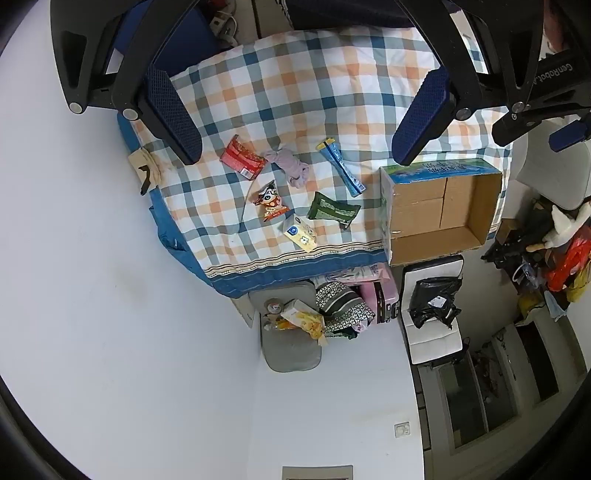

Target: Organize soft objects

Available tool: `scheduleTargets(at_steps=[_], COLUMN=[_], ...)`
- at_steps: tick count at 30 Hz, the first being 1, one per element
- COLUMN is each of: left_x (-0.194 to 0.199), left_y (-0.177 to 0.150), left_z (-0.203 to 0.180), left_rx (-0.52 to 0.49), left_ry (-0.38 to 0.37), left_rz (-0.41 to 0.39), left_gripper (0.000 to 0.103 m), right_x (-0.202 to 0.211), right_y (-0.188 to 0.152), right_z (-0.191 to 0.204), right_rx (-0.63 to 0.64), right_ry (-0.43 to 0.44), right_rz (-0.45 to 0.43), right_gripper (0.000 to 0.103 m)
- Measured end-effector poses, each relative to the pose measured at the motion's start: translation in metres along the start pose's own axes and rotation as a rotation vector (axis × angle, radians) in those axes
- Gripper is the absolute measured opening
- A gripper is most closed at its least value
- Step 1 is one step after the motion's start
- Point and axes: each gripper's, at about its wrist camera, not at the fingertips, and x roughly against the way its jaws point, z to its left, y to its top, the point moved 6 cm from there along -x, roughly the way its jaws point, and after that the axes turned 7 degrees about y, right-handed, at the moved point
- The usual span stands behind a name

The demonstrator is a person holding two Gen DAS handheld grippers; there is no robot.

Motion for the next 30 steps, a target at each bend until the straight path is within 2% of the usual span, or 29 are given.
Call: scheduleTargets(at_steps=[23, 26, 30], left_x=[0.000, 0.000, 0.001], left_y=[0.002, 0.019, 0.020], left_z=[0.000, -0.002, -0.002], left_rx=[0.006, 0.010, 0.010], left_ry=[-0.009, 0.002, 0.005], left_rz=[-0.012, -0.030, -0.037], left_gripper=[0.103, 0.103, 0.103], right_x=[0.002, 0.003, 0.002], right_y=[-0.002, 0.000, 0.001], right_z=[0.005, 0.004, 0.004], right_rx=[0.003, 0.002, 0.004], right_ry=[-0.001, -0.002, -0.004], right_rz=[-0.007, -0.006, -0.006], right_gripper=[0.103, 0.103, 0.103])
